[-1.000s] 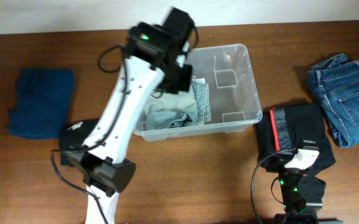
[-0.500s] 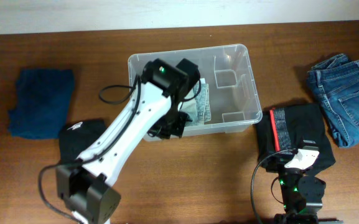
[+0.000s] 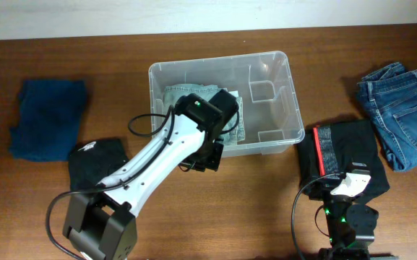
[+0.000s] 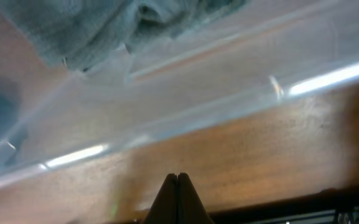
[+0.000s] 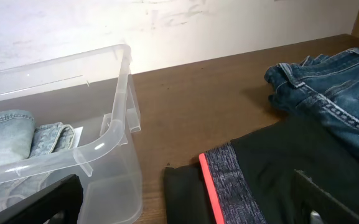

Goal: Pack container
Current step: 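Open the left gripper and withdraw it from the container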

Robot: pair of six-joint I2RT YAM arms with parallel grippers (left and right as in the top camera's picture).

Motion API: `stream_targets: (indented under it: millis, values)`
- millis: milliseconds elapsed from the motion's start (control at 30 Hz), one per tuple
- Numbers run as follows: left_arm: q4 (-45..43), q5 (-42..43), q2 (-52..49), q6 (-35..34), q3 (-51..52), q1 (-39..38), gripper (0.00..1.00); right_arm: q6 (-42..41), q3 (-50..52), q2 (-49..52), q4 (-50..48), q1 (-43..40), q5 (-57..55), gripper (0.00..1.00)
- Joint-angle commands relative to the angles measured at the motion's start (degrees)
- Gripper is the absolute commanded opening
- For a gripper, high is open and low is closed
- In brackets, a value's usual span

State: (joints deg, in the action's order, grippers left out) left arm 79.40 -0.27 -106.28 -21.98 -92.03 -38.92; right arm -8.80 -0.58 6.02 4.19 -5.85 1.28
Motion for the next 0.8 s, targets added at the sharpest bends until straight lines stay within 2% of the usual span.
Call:
stream_targets:
  millis: [0, 500, 767]
  values:
    - [-2.23, -2.62, 0.66, -1.03, 0.15, 1.73, 0.00, 0.22, 0.26, -0.42, 0.33, 0.31, -0.50, 0.99]
    - [-5.33, -3.65, 0.68, -1.07, 0.15, 4.35, 0.01, 0.22, 0.26, -0.42, 0.33, 0.31, -0.50, 0.99]
    - [-0.52, -1.22, 2.82, -0.26, -4.66, 5.05, 0.00, 0.22, 0.26, -0.42, 0.33, 0.31, -0.50, 0.99]
